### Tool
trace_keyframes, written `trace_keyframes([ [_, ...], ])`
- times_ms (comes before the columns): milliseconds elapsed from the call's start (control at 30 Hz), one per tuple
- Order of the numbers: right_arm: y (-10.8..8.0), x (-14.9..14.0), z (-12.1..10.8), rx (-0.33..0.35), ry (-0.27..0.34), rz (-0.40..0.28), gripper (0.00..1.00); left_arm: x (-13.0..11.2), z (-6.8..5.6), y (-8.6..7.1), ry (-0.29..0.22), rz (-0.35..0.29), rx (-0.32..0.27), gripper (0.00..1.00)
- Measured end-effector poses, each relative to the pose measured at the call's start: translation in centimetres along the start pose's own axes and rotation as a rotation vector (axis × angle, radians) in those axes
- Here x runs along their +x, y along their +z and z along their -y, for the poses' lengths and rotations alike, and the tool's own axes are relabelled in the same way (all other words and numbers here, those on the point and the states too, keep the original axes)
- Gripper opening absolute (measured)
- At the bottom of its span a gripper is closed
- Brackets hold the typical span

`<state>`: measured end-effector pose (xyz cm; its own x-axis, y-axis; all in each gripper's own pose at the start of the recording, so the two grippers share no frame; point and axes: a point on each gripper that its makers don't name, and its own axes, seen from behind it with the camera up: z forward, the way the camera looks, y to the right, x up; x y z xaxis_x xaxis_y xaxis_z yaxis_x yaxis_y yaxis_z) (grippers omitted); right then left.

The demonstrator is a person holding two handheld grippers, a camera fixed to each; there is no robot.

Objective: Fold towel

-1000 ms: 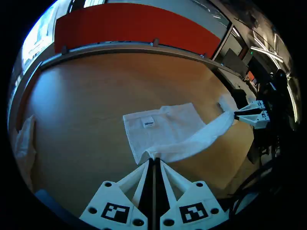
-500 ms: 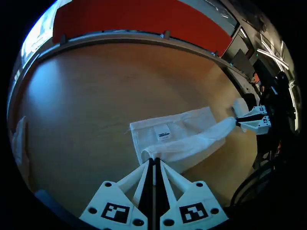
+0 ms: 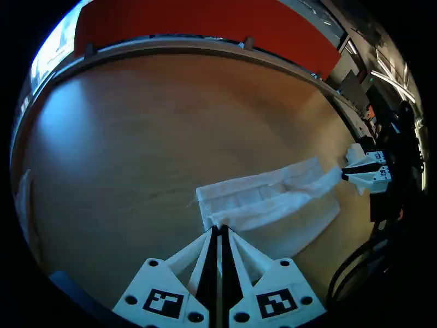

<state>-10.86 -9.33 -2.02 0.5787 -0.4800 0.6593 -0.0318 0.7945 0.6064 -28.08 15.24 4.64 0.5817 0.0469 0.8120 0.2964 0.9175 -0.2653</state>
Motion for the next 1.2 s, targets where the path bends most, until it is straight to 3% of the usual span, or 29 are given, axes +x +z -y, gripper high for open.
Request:
trace_keyframes([
  [233,1.3,0.6,-0.5,-0.023,0.009,-0.011,0.18,1.2,0.9,0.9,0.013,-0.016,0.035,0.13],
  [367,1.4,0.8,-0.8,-0.041,0.011,-0.022,0.44,2.0,1.1,0.7,0.019,-0.037,0.052,0.25],
  [433,1.2,0.8,-1.0,-0.051,0.007,-0.028,0.57,2.2,1.2,0.4,0.022,-0.045,0.058,0.34],
  [533,0.9,0.7,-1.1,-0.059,0.002,-0.035,0.73,2.3,1.2,-0.1,0.029,-0.054,0.061,0.63],
  [633,0.6,0.5,-0.8,-0.054,0.0,-0.041,0.78,2.0,1.2,-0.5,0.034,-0.057,0.061,0.85],
  [700,0.4,0.3,-0.6,-0.051,0.0,-0.045,0.8,1.7,1.2,-0.8,0.034,-0.056,0.063,0.92],
  [1200,-2.1,-3.1,2.1,-0.059,-0.019,-0.042,0.81,-2.3,0.0,-3.3,0.026,-0.064,0.083,0.93],
])
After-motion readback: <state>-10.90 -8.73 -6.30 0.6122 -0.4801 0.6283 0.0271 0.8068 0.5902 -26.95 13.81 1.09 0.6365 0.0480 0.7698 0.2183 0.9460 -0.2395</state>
